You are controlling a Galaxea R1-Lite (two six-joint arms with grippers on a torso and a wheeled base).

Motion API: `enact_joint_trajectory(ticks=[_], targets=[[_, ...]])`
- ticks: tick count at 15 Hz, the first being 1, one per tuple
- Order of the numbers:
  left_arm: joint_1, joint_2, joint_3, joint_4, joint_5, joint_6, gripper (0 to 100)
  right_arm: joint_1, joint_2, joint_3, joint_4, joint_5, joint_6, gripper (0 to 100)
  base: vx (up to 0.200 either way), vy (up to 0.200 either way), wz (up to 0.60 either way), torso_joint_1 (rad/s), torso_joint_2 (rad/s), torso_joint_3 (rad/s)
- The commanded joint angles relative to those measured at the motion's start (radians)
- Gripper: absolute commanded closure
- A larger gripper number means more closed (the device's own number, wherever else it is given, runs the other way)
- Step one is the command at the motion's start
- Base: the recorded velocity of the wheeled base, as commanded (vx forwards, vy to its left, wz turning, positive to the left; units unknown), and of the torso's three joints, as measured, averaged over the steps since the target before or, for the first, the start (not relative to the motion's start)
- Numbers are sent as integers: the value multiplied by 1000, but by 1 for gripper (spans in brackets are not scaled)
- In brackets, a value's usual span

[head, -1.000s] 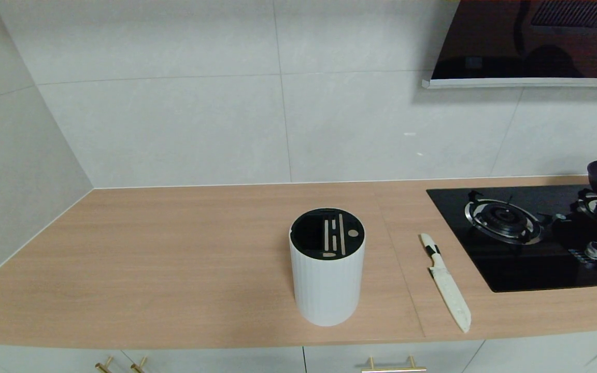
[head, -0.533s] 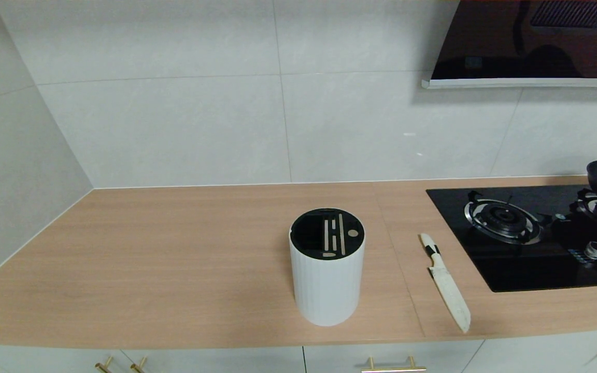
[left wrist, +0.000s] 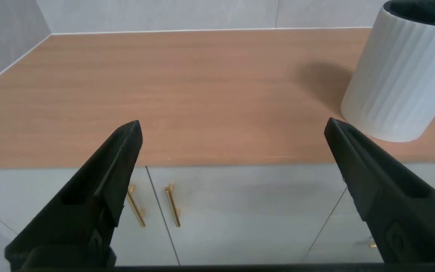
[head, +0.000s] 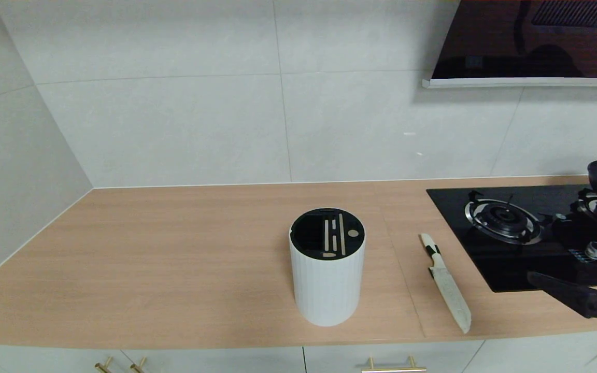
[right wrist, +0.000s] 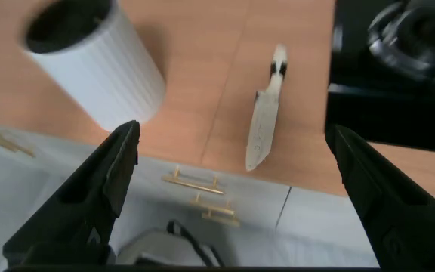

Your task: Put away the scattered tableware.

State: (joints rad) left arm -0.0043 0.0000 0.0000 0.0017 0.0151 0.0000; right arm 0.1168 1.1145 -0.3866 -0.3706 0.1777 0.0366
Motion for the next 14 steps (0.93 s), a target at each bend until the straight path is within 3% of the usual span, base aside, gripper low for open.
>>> enact_joint_trajectory(ticks=[1, 4, 9, 14], targets=[[0, 2, 0, 0, 0, 0, 0, 69, 352, -32, -174, -75, -23, 0, 0, 0, 0, 0, 0, 0], [0, 0, 0, 0, 0, 0, 0, 76, 536, -97, -277, -99, -34, 0, 0, 0, 0, 0, 0, 0], [0, 2, 0, 0, 0, 0, 0, 78, 706, -227, -287, -144, -55, 0, 0, 0, 0, 0, 0, 0], [0, 0, 0, 0, 0, 2, 0, 86, 864, -244, -360, -164, -53, 0, 0, 0, 0, 0, 0, 0]])
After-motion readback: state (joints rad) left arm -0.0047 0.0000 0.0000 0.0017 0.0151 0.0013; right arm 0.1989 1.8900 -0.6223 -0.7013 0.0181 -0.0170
